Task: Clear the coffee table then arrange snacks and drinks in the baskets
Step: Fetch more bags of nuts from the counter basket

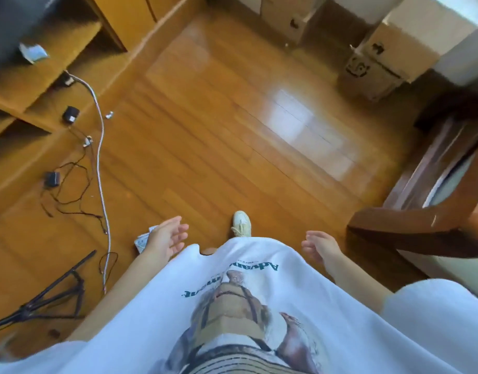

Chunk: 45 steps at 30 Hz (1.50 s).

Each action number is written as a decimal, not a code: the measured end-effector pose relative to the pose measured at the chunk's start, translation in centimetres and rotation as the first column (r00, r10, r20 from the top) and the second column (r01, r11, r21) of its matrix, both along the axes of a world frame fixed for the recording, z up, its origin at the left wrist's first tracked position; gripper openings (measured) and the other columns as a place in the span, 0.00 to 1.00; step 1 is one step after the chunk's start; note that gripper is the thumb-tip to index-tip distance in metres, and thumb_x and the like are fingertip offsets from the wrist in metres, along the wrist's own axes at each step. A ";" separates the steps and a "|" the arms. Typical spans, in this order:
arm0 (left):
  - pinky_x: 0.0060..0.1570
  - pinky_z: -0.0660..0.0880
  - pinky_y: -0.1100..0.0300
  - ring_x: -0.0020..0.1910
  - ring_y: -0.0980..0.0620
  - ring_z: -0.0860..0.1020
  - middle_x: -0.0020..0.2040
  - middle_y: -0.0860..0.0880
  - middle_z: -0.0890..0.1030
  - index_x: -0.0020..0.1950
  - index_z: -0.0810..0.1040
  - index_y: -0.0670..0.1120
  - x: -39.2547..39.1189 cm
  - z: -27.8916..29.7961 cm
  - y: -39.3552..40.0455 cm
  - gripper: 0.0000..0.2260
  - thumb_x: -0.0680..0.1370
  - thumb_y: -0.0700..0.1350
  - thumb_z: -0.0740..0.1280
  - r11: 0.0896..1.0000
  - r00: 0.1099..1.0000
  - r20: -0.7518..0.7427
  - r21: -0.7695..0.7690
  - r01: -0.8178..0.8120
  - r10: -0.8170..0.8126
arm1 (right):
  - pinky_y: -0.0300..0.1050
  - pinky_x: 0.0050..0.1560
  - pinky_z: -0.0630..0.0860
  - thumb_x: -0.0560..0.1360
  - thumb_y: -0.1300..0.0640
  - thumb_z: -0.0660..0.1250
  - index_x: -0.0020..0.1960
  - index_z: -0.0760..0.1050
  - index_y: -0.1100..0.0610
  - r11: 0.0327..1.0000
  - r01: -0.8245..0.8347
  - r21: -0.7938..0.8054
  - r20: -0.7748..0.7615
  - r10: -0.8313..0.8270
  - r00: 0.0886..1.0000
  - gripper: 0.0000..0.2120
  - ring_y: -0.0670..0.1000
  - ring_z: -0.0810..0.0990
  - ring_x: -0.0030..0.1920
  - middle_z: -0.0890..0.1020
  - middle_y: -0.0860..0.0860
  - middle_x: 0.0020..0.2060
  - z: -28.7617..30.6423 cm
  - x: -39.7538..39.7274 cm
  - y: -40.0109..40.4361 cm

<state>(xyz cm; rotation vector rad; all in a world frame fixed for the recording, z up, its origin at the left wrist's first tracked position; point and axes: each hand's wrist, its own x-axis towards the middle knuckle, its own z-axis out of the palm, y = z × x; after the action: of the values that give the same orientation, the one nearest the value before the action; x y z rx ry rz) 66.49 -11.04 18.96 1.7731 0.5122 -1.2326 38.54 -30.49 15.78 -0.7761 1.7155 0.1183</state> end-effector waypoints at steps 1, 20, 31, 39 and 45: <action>0.37 0.68 0.61 0.38 0.54 0.74 0.43 0.50 0.78 0.63 0.72 0.47 1.0 0.1 -0.1 0.12 0.80 0.43 0.58 0.998 0.998 0.002 -0.002 -0.061 0.061 | 0.36 0.26 0.66 0.77 0.64 0.60 0.60 0.72 0.62 0.996 -0.093 -0.013 -0.006 0.093 0.996 0.13 0.49 0.72 0.27 0.76 0.54 0.33 0.2 2.3 -1.8; 0.36 0.72 0.61 0.23 0.57 0.79 0.28 0.52 0.81 0.54 0.70 0.45 19.6 -3.4 2.0 0.05 0.81 0.44 0.57 0.791 0.785 -0.112 0.139 -0.595 0.610 | 0.41 0.39 0.72 0.77 0.59 0.61 0.55 0.75 0.54 0.820 -0.565 -0.089 0.163 0.572 0.804 0.08 0.48 0.79 0.36 0.80 0.50 0.37 0.7 39.9 -14.8; 0.35 0.69 0.61 0.38 0.53 0.75 0.42 0.49 0.79 0.63 0.73 0.45 41.8 -0.5 -10.5 0.12 0.80 0.41 0.58 0.925 0.926 0.002 -0.049 -0.378 0.378 | 0.43 0.36 0.69 0.77 0.64 0.61 0.60 0.73 0.61 0.943 -0.333 -0.015 0.073 0.333 0.940 0.13 0.53 0.76 0.35 0.78 0.55 0.36 1.3 50.4 -19.0; 0.36 0.70 0.62 0.38 0.54 0.76 0.41 0.50 0.79 0.58 0.75 0.47 53.6 -1.3 -18.5 0.10 0.80 0.41 0.59 0.970 0.970 0.013 -0.039 -0.242 0.243 | 0.42 0.31 0.65 0.77 0.66 0.60 0.53 0.72 0.58 0.965 -0.260 -0.014 -0.049 0.259 0.965 0.07 0.51 0.73 0.28 0.75 0.55 0.32 -0.2 59.5 -24.7; 0.39 0.70 0.60 0.41 0.54 0.76 0.43 0.51 0.79 0.63 0.73 0.46 61.8 -1.3 -22.0 0.13 0.81 0.42 0.57 0.933 0.934 -0.011 0.055 -0.357 0.358 | 0.42 0.33 0.67 0.77 0.64 0.60 0.59 0.73 0.59 0.934 -0.357 -0.006 0.037 0.357 0.933 0.11 0.51 0.74 0.32 0.76 0.55 0.33 0.4 72.9 -31.4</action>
<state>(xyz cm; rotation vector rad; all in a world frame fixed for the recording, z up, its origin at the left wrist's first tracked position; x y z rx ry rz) 128.30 -33.02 17.67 1.6204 0.8460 -0.9892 111.39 -61.94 16.16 -1.0783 1.5237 0.3517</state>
